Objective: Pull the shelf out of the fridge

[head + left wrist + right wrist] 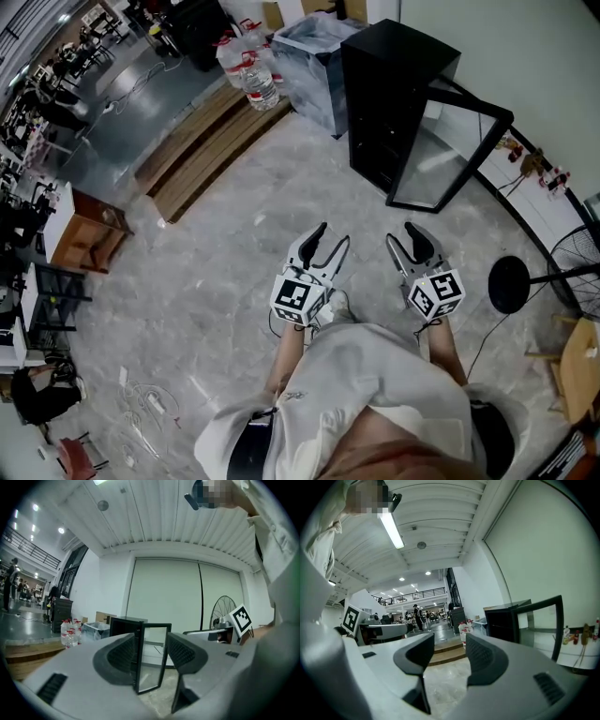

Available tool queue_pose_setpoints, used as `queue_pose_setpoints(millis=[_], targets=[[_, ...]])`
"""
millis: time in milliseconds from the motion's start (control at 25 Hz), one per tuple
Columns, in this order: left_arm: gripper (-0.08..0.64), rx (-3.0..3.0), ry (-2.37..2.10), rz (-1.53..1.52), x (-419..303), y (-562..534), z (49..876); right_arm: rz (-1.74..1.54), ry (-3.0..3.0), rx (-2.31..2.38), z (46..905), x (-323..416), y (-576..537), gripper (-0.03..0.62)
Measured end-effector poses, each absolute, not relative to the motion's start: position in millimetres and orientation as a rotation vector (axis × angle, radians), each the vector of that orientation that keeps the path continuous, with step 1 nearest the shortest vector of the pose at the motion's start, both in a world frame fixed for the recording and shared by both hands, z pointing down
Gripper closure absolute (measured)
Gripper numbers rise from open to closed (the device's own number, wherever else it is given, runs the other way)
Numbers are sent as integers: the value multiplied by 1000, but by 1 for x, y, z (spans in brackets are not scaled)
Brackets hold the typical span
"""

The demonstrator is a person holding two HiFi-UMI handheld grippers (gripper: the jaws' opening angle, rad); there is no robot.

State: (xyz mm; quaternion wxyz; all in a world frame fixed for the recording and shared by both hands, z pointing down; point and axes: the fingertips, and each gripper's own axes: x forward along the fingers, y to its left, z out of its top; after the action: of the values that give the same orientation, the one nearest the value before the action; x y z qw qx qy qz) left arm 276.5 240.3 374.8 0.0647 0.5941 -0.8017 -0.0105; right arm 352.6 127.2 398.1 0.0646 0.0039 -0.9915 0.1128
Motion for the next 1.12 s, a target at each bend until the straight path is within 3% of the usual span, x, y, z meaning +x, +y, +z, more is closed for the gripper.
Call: queue_pose_setpoints(millis=[1120], targets=[[336, 1851, -2335, -116, 141, 234, 396, 417, -2920, 138, 422, 236, 127, 396]])
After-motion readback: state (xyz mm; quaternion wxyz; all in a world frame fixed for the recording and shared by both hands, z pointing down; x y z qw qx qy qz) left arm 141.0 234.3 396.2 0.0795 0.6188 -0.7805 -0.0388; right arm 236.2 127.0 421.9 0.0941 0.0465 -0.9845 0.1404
